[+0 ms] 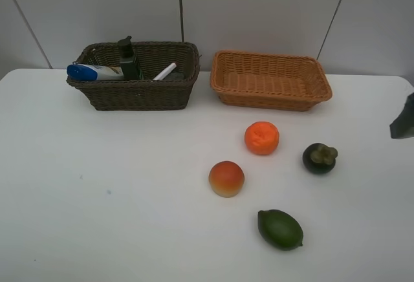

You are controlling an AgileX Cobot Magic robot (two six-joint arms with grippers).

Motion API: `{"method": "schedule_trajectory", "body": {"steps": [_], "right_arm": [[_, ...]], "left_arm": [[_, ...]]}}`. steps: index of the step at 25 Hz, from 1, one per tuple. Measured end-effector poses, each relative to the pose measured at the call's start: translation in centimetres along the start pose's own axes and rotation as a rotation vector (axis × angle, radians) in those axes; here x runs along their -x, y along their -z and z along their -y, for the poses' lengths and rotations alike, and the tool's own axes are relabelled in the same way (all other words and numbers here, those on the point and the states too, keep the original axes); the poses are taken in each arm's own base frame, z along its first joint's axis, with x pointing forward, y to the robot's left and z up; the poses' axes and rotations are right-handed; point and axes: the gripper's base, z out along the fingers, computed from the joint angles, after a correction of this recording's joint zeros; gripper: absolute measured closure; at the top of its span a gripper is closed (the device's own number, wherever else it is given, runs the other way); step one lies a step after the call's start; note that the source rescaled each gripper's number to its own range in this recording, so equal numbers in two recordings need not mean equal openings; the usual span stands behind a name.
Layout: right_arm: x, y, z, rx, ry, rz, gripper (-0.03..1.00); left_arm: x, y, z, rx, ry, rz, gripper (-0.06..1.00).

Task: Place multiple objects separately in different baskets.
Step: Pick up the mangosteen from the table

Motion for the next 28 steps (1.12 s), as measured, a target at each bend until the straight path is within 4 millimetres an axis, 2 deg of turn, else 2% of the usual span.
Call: {"method": "schedule_trajectory", "body": {"steps": [3, 8, 16, 22, 28], "right_arm": [[3.2, -2.4, -0.6, 0.018, -0.008, -0.083, -0.03], [5.6, -5.8, -1.8, 0.097, -0.042, -0.186, -0.03], [5.5, -10.4, -3.4, 0.161, 0.022, -0.333, -0.03], [5.4, -11.0, -7.0, 0.187, 0.15, -0.299, -0.03], [5.8, -12.0, -7.4, 0.161, 0.175, -0.262, -0.03]], "left_arm": [[0.0, 0.0, 0.0, 0.0, 0.0, 0.001, -0.06], [0.0, 0.0, 0.0, 0.0, 0.0, 0.001, -0.06], [0.0, 0.0, 0.0, -0.003, 0.001, 0.001, -0.06], [0.0, 0.0, 0.0, -0.003, 0.001, 0.001, -0.06], [0.0, 0.0, 0.0, -0.004, 0.002, 0.001, -0.06]]}}
